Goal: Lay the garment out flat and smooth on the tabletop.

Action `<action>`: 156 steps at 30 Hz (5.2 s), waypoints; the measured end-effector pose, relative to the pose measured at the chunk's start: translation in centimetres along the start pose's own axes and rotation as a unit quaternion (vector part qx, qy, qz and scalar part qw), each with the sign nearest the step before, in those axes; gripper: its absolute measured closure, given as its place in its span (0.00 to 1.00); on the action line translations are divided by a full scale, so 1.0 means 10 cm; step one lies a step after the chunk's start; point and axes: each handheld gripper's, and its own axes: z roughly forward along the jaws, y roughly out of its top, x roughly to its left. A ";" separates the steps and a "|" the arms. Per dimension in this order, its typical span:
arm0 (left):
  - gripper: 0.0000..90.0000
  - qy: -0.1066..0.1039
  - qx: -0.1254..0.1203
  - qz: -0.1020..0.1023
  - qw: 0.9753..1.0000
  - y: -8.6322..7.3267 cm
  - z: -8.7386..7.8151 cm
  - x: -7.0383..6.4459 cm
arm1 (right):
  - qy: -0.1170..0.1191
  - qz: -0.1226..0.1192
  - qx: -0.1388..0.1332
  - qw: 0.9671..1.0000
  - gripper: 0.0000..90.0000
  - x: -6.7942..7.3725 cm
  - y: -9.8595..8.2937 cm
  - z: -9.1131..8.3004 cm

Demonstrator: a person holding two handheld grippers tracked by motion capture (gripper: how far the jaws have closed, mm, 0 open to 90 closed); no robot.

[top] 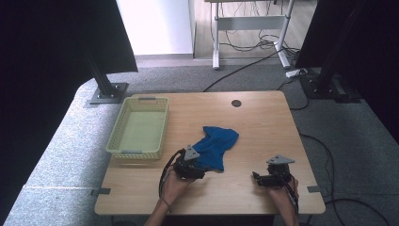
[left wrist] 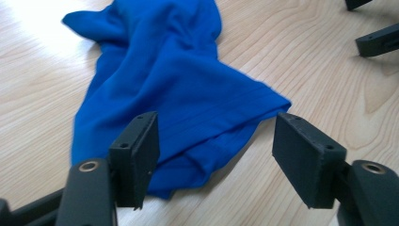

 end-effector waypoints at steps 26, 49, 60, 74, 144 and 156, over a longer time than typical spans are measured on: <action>0.69 0.014 0.053 0.071 0.996 0.21 0.56 -0.29 | 0.002 -0.002 0.000 1.000 0.11 0.00 0.00 0.00; 0.93 -0.039 -0.042 -0.042 0.997 0.33 0.17 0.03 | 0.003 -0.003 0.001 1.000 0.11 0.00 0.00 0.00; 0.94 -0.001 -0.050 -0.096 0.994 0.21 0.00 0.44 | 0.003 -0.003 0.001 1.000 0.11 0.00 0.00 0.00; 0.91 0.006 0.015 -0.086 0.996 -0.02 0.39 0.47 | 0.003 -0.002 -0.002 1.000 0.13 0.01 -0.01 -0.01; 0.92 -0.115 0.056 0.016 0.992 -0.16 0.09 0.08 | 0.092 -0.027 -0.024 0.995 0.97 0.27 0.63 0.14; 0.93 -0.073 -0.047 -0.017 0.996 0.04 -0.36 0.29 | 0.095 -0.058 -0.092 0.990 0.97 0.36 1.02 -0.15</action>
